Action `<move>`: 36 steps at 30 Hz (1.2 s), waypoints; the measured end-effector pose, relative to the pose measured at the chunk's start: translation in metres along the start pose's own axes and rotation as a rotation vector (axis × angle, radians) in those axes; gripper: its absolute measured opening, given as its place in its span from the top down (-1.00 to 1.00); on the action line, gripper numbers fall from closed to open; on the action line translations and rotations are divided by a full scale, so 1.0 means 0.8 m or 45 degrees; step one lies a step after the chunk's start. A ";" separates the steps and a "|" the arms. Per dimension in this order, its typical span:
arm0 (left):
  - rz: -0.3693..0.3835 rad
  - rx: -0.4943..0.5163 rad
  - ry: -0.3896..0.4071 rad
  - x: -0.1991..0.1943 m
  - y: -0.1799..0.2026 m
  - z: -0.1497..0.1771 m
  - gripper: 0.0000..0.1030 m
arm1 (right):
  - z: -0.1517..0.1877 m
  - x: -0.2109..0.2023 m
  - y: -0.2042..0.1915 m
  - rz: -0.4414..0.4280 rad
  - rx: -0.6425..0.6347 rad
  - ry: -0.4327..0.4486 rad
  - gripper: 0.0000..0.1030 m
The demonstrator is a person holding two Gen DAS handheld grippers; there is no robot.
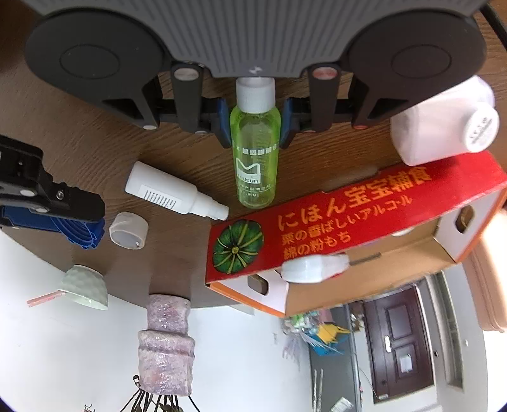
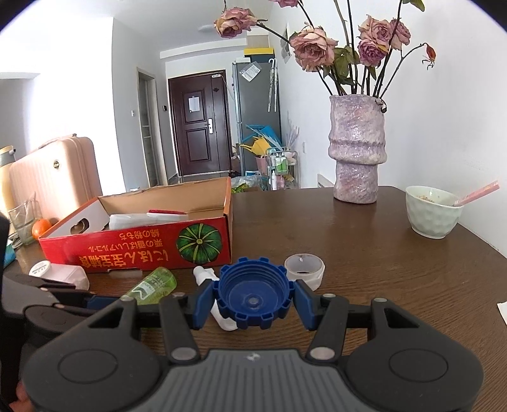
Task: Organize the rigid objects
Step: 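Lift the green bottle with the left tool while the right tool holds the blue cap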
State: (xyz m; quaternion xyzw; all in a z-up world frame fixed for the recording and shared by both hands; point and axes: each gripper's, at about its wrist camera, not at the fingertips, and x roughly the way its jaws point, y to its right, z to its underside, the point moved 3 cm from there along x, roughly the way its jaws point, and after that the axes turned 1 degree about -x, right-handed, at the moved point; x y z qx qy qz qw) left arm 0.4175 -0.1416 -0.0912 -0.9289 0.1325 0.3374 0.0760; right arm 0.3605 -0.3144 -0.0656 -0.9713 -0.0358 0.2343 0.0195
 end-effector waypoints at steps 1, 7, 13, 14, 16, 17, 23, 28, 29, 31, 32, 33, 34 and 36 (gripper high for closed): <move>-0.011 0.002 0.011 -0.003 0.001 0.001 0.39 | 0.001 0.000 0.000 0.002 -0.002 -0.002 -0.04; -0.034 -0.010 0.058 -0.024 0.001 0.004 0.39 | 0.001 -0.001 0.000 0.006 -0.006 0.006 -0.04; -0.023 -0.034 0.049 -0.038 0.002 0.011 0.39 | 0.001 -0.003 0.001 0.016 -0.004 0.012 -0.04; -0.016 -0.038 0.036 -0.040 0.002 0.013 0.39 | 0.001 -0.004 0.001 0.016 -0.002 0.014 -0.04; -0.009 -0.047 -0.009 -0.039 0.003 0.020 0.38 | 0.000 -0.006 0.002 0.016 0.000 0.020 -0.04; -0.006 -0.052 -0.032 -0.038 0.003 0.023 0.38 | 0.000 -0.006 0.002 0.015 0.000 0.021 -0.04; -0.008 -0.081 -0.037 -0.036 0.002 0.026 0.07 | 0.001 -0.006 0.000 0.012 -0.012 0.017 -0.04; -0.028 -0.109 -0.058 -0.020 0.002 0.019 0.39 | 0.003 -0.002 -0.003 0.023 -0.030 0.004 -0.04; -0.029 -0.110 -0.055 -0.020 0.003 0.018 0.39 | 0.003 -0.002 -0.004 0.028 -0.034 0.005 -0.04; -0.029 -0.115 -0.055 -0.023 0.003 0.020 0.39 | 0.004 -0.003 -0.005 0.034 -0.040 0.011 -0.04; -0.030 -0.118 -0.051 -0.024 0.002 0.020 0.39 | 0.004 -0.003 -0.006 0.037 -0.041 0.015 -0.04; -0.031 -0.120 -0.041 -0.027 0.002 0.019 0.39 | 0.004 -0.004 -0.006 0.040 -0.041 0.018 -0.04; -0.034 -0.122 -0.031 -0.030 0.002 0.018 0.39 | 0.004 -0.004 -0.006 0.044 -0.041 0.021 -0.04; -0.040 -0.124 -0.011 -0.037 0.001 0.017 0.39 | 0.004 -0.006 -0.006 0.049 -0.034 0.027 -0.04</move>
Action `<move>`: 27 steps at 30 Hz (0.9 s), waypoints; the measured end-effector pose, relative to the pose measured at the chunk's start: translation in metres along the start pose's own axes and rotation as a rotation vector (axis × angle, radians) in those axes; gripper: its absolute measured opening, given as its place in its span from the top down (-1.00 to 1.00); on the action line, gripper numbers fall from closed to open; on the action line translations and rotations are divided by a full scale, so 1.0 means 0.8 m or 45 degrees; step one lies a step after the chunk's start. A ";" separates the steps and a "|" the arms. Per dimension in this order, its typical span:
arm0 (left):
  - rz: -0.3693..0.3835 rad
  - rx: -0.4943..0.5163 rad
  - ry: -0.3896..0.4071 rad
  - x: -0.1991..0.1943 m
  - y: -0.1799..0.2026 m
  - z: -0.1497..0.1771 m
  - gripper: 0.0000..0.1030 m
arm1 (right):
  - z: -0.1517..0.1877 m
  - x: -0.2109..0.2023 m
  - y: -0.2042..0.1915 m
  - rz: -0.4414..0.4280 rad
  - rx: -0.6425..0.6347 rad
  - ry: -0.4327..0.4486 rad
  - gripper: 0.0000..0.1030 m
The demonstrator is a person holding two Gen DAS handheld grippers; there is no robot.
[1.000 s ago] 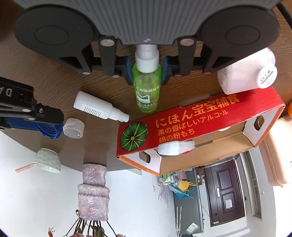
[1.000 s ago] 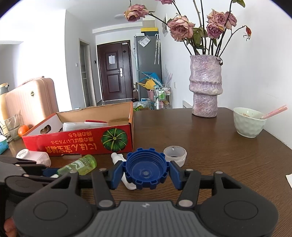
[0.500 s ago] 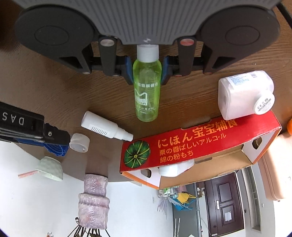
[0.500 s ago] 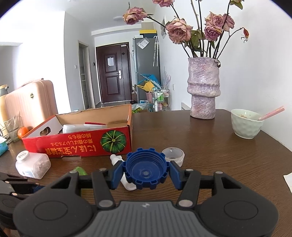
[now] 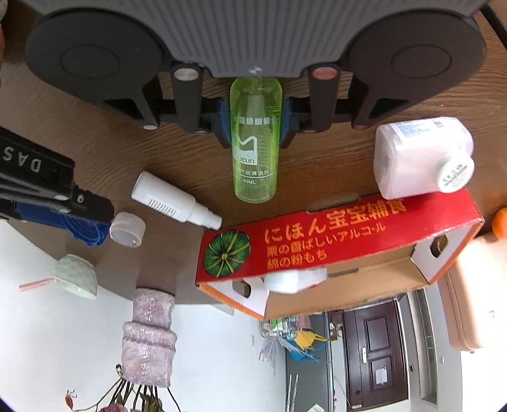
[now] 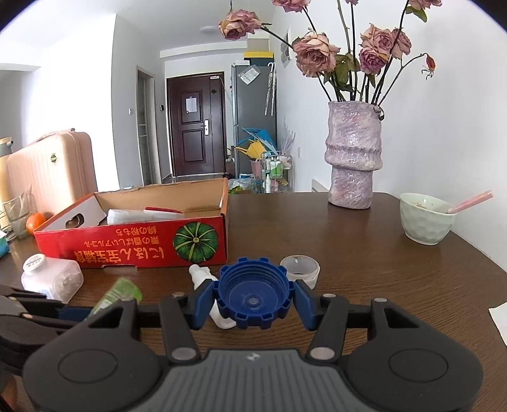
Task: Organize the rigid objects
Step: 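Lift the green bottle with the left tool while the right tool holds the blue cap, then carry the green bottle and blue cap over the box with both tools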
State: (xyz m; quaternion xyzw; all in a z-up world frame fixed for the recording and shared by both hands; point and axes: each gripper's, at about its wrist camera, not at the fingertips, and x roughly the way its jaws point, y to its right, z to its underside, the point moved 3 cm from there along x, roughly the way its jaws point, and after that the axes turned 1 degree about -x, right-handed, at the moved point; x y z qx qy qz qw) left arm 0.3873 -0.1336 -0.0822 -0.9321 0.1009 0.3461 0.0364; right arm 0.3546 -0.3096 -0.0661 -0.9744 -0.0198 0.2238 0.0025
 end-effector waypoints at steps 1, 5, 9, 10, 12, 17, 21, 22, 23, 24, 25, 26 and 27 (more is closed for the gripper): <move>0.001 -0.005 0.009 -0.004 -0.001 -0.001 0.39 | 0.000 0.000 0.000 0.002 0.004 0.002 -0.04; 0.006 -0.019 0.038 -0.020 -0.006 -0.005 0.39 | 0.001 -0.002 -0.003 0.003 0.016 0.006 -0.04; 0.009 -0.051 0.092 -0.045 -0.016 -0.011 0.39 | 0.000 -0.007 -0.010 -0.014 0.030 0.019 -0.04; 0.008 -0.060 0.109 -0.052 -0.019 -0.012 0.39 | -0.001 -0.009 -0.013 -0.022 0.032 0.024 -0.04; 0.009 -0.083 0.150 -0.067 -0.026 -0.016 0.39 | -0.003 -0.014 -0.019 -0.039 0.035 0.039 -0.04; -0.001 -0.122 0.243 -0.100 -0.041 -0.024 0.39 | -0.012 -0.027 -0.036 -0.090 0.043 0.072 -0.04; -0.017 -0.153 0.292 -0.117 -0.053 -0.031 0.39 | -0.021 -0.033 -0.053 -0.114 0.022 0.088 -0.04; -0.018 -0.158 0.300 -0.119 -0.055 -0.032 0.39 | -0.023 -0.034 -0.057 -0.119 0.017 0.093 -0.04; -0.018 -0.165 0.306 -0.121 -0.059 -0.034 0.39 | -0.026 -0.035 -0.061 -0.124 0.012 0.099 -0.04; -0.019 -0.171 0.311 -0.122 -0.062 -0.036 0.39 | -0.028 -0.037 -0.064 -0.129 0.007 0.105 -0.04; -0.023 -0.174 0.316 -0.123 -0.065 -0.037 0.39 | -0.031 -0.037 -0.067 -0.133 0.003 0.111 -0.04; -0.024 -0.178 0.321 -0.124 -0.068 -0.038 0.39 | -0.034 -0.037 -0.070 -0.137 -0.001 0.118 -0.04; -0.025 -0.185 0.328 -0.126 -0.071 -0.039 0.39 | -0.036 -0.038 -0.073 -0.141 -0.004 0.122 -0.04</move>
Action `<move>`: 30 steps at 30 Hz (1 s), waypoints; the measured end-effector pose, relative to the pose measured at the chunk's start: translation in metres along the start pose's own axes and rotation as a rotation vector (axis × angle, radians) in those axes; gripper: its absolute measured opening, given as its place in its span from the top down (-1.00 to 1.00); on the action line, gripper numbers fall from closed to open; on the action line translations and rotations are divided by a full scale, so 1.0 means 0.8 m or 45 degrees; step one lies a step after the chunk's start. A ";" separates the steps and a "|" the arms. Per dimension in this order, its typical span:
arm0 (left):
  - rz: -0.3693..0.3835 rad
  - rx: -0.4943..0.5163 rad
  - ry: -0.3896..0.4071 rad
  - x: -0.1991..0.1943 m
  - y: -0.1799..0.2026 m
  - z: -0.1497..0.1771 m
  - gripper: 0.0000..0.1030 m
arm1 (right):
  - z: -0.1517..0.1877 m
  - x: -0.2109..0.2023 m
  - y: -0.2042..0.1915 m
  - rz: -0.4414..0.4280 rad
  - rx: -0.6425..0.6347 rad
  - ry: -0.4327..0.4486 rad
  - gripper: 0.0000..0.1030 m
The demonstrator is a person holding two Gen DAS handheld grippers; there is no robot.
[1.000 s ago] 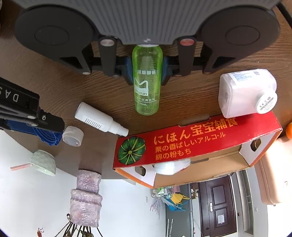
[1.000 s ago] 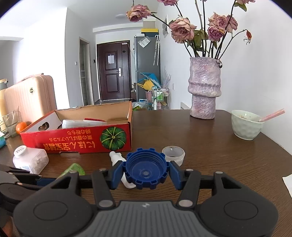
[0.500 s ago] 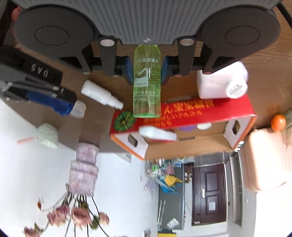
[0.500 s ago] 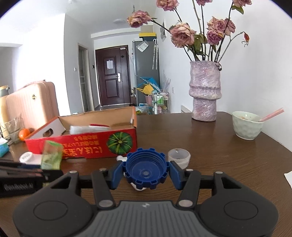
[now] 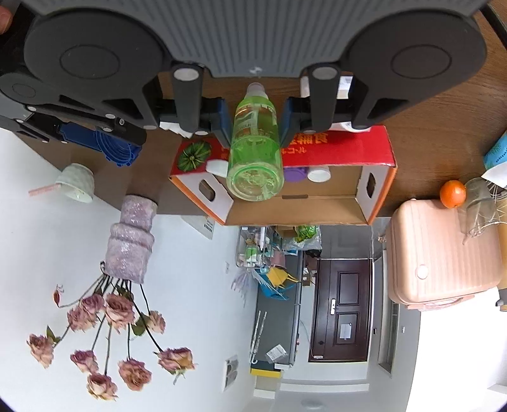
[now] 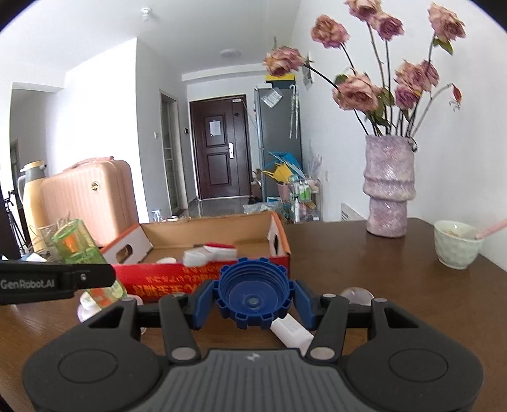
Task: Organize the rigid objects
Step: 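Carry the green bottle and blue cap over the box with both tools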
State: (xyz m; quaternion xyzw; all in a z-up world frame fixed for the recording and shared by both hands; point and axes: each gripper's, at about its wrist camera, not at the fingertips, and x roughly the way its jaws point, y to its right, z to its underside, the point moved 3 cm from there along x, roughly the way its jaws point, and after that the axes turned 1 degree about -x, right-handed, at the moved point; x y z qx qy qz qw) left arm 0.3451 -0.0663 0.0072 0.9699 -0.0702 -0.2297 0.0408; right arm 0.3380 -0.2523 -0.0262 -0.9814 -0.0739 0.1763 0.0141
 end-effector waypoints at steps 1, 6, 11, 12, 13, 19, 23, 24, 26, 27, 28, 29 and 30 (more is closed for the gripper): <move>-0.002 -0.006 0.008 -0.001 -0.002 -0.003 0.39 | -0.002 0.001 -0.003 -0.003 -0.005 0.003 -0.04; -0.017 -0.028 0.055 -0.006 -0.017 -0.017 0.39 | -0.015 0.005 -0.018 -0.009 -0.028 0.019 -0.04; -0.046 -0.064 0.094 -0.003 -0.031 -0.034 0.39 | -0.031 0.014 -0.030 -0.022 -0.032 0.051 -0.04; -0.051 -0.073 0.102 -0.002 -0.034 -0.037 0.39 | -0.035 0.017 -0.032 -0.023 -0.028 0.055 -0.04; -0.057 -0.082 0.109 0.000 -0.038 -0.041 0.39 | -0.039 0.020 -0.033 -0.025 -0.017 0.061 -0.04; -0.083 -0.112 0.122 0.017 -0.052 -0.056 0.39 | -0.058 0.043 -0.049 -0.040 -0.014 0.082 -0.04; -0.093 -0.115 0.124 0.032 -0.056 -0.064 0.39 | -0.067 0.062 -0.051 -0.046 -0.012 0.075 -0.04; -0.097 -0.114 0.123 0.035 -0.057 -0.065 0.39 | -0.068 0.066 -0.052 -0.047 -0.012 0.073 -0.04; -0.099 -0.115 0.120 0.043 -0.057 -0.069 0.39 | -0.072 0.075 -0.051 -0.047 -0.010 0.066 -0.04; -0.102 -0.116 0.118 0.047 -0.058 -0.070 0.39 | -0.074 0.080 -0.051 -0.048 -0.009 0.061 -0.04; -0.104 -0.118 0.115 0.051 -0.058 -0.071 0.39 | -0.075 0.084 -0.050 -0.049 -0.009 0.057 -0.04; -0.105 -0.119 0.111 0.055 -0.059 -0.072 0.39 | -0.076 0.088 -0.050 -0.048 -0.011 0.055 -0.04; -0.108 -0.121 0.108 0.059 -0.059 -0.073 0.39 | -0.076 0.092 -0.051 -0.045 -0.012 0.055 -0.04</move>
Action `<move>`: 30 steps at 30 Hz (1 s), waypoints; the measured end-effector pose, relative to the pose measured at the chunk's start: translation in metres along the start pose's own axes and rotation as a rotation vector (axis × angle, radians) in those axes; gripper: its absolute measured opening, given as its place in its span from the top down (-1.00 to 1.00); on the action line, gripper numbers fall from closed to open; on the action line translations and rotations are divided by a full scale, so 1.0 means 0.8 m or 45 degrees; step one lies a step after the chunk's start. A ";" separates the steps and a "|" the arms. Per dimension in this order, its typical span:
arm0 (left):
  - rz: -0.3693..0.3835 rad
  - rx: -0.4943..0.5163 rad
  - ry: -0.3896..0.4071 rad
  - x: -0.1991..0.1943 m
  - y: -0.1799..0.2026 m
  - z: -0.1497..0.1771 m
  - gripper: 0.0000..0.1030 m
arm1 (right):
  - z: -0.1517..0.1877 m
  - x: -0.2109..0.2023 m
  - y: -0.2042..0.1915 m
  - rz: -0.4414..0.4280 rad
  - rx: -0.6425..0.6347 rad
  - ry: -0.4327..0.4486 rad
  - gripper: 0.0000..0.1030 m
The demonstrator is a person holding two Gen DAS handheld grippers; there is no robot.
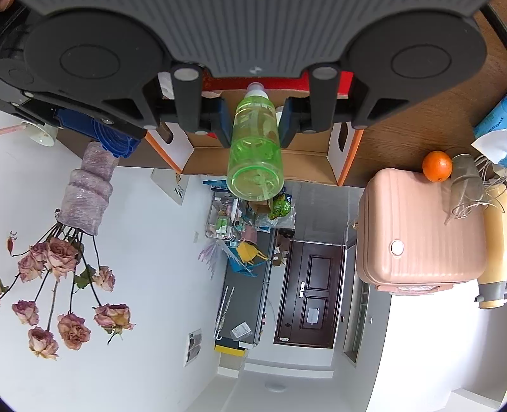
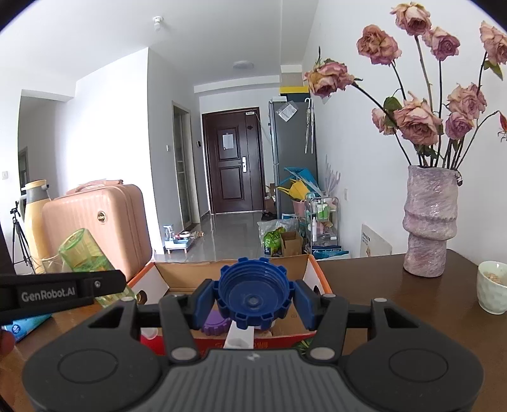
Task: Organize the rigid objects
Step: 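Carry the green bottle and blue cap over the box with both tools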
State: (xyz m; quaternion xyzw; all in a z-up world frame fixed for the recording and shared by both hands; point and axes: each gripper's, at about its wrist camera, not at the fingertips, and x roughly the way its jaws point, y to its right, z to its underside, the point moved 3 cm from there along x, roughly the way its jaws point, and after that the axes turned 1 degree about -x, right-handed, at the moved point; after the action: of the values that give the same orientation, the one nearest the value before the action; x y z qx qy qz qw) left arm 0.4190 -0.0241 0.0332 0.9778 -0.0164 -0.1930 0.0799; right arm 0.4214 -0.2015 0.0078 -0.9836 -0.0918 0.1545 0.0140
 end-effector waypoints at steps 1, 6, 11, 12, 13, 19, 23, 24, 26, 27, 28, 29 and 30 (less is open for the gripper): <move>-0.003 0.000 -0.002 0.004 0.000 0.000 0.39 | -0.001 0.005 0.001 0.002 -0.001 -0.002 -0.04; -0.017 0.002 -0.016 0.023 -0.003 -0.004 0.39 | -0.006 0.025 0.004 0.003 0.003 -0.021 -0.04; -0.034 -0.005 -0.022 0.041 -0.007 -0.009 0.39 | -0.010 0.045 0.008 0.009 0.010 -0.033 -0.04; -0.037 -0.006 -0.025 0.045 -0.008 -0.010 0.39 | -0.010 0.049 0.009 0.010 0.011 -0.035 -0.04; -0.041 -0.009 -0.028 0.050 -0.009 -0.011 0.39 | -0.011 0.053 0.009 0.012 0.012 -0.038 -0.04; -0.058 -0.014 -0.039 0.075 -0.015 -0.017 0.39 | -0.017 0.078 0.011 0.019 0.014 -0.050 -0.04; -0.069 -0.014 -0.040 0.090 -0.019 -0.022 0.39 | -0.019 0.097 0.011 0.025 0.011 -0.066 -0.04; -0.071 -0.014 -0.042 0.094 -0.020 -0.024 0.39 | -0.019 0.100 0.011 0.026 0.010 -0.071 -0.04; -0.076 -0.013 -0.046 0.102 -0.021 -0.026 0.39 | -0.020 0.109 0.011 0.030 0.003 -0.080 -0.04; -0.078 -0.012 -0.047 0.106 -0.022 -0.027 0.39 | -0.020 0.114 0.011 0.032 0.000 -0.084 -0.04; -0.079 -0.012 -0.049 0.110 -0.023 -0.028 0.39 | -0.021 0.117 0.011 0.033 -0.003 -0.088 -0.04; -0.080 -0.013 -0.050 0.113 -0.025 -0.029 0.39 | -0.022 0.121 0.011 0.033 -0.005 -0.092 -0.04; -0.080 -0.014 -0.051 0.117 -0.026 -0.030 0.39 | -0.022 0.125 0.011 0.034 -0.009 -0.100 -0.04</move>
State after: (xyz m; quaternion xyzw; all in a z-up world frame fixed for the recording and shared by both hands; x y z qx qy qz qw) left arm 0.5150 -0.0056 0.0167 0.9733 0.0139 -0.2151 0.0787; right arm 0.5219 -0.1916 -0.0060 -0.9780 -0.0796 0.1928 0.0048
